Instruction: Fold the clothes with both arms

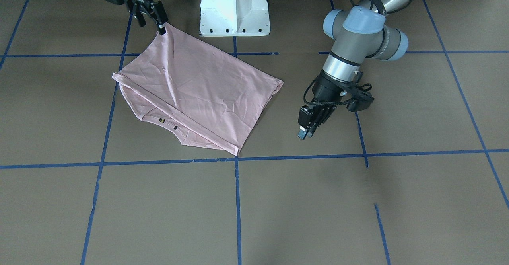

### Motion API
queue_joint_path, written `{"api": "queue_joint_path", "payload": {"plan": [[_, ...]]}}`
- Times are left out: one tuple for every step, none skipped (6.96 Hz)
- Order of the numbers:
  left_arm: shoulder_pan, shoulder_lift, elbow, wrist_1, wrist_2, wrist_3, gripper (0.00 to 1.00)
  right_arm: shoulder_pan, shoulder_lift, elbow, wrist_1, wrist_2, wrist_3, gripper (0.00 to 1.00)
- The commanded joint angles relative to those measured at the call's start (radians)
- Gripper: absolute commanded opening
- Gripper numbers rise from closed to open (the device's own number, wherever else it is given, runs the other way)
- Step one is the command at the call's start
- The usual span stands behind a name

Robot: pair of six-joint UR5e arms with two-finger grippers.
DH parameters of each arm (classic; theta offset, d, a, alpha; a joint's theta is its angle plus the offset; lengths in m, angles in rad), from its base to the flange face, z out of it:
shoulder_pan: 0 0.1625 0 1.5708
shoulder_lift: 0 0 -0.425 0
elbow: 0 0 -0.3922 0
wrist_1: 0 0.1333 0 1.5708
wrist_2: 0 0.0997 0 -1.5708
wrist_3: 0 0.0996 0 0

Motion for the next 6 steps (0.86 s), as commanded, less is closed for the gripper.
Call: {"api": "queue_joint_path", "payload": {"plan": [[0.16, 0.01, -0.229, 0.439, -0.005, -0.062, 0.45, 0.31, 0.119, -0.077, 0.001, 0.196, -0.225, 1.0], [0.243, 0.043, -0.25, 0.513, -0.002, -0.059, 0.57, 0.338, 0.135, -0.137, 0.01, 0.215, -0.261, 1.0], [0.273, 0.036, -0.238, 0.514, -0.007, -0.057, 0.58, 0.344, 0.162, -0.146, 0.009, 0.214, -0.262, 1.0], [0.273, 0.034, -0.221, 0.514, -0.007, -0.048, 0.58, 0.345, 0.164, -0.146, 0.009, 0.214, -0.262, 1.0], [0.273, 0.033, -0.214, 0.514, -0.005, -0.031, 0.58, 0.345, 0.163, -0.148, 0.003, 0.214, -0.262, 1.0], [0.272, 0.022, -0.195, 0.509, -0.002, -0.028, 0.58, 0.345, 0.159, -0.148, 0.001, 0.214, -0.262, 1.0]]}}
